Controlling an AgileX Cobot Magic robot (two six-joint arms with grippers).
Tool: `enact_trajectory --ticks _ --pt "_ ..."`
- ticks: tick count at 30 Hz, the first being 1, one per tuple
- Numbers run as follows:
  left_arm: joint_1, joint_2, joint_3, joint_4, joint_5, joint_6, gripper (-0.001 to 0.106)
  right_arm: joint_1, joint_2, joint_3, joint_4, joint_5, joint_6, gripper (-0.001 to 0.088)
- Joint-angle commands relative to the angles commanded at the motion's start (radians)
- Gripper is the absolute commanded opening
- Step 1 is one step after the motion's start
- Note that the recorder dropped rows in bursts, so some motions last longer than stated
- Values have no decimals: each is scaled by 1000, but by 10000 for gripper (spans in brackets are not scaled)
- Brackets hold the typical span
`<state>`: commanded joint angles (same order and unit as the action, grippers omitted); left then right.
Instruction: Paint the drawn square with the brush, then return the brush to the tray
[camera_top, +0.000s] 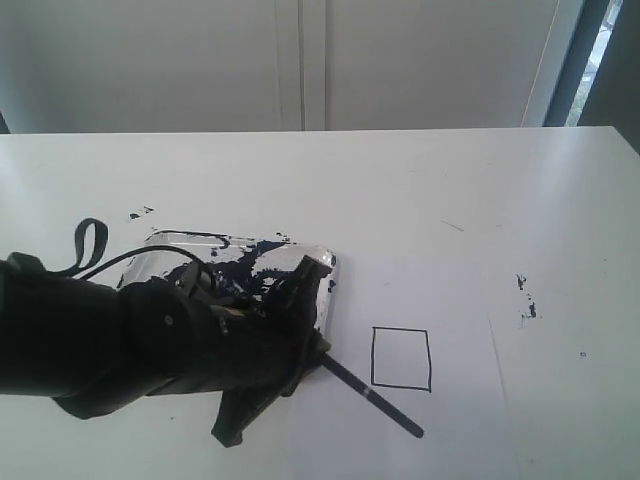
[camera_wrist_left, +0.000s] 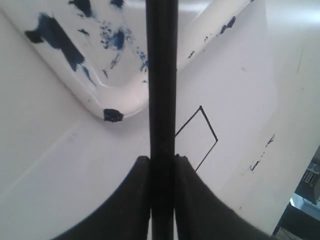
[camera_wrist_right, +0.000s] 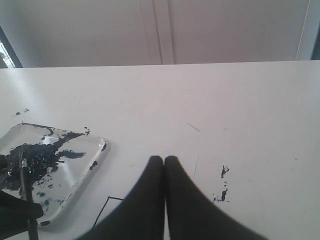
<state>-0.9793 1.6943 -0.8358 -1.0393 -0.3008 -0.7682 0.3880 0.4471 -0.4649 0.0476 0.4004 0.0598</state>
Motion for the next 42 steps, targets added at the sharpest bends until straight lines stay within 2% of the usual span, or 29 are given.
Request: enact_trajectory --ticks 7,11,25,36,42 --pt "0 19 -8 -10 -4 -29 0 0 0 0 1 1 0 0" --pt "0 39 -8 -11 6 -88 0 0 0 0 1 1 0 0" --pt "0 41 -9 2 -21 -92 5 0 0 0 1 1 0 0" --pt "0 41 -9 9 -28 -92 448 0 0 0 1 4 0 0" --pt "0 38 -9 11 -46 -92 498 0 0 0 1 13 -5 0"
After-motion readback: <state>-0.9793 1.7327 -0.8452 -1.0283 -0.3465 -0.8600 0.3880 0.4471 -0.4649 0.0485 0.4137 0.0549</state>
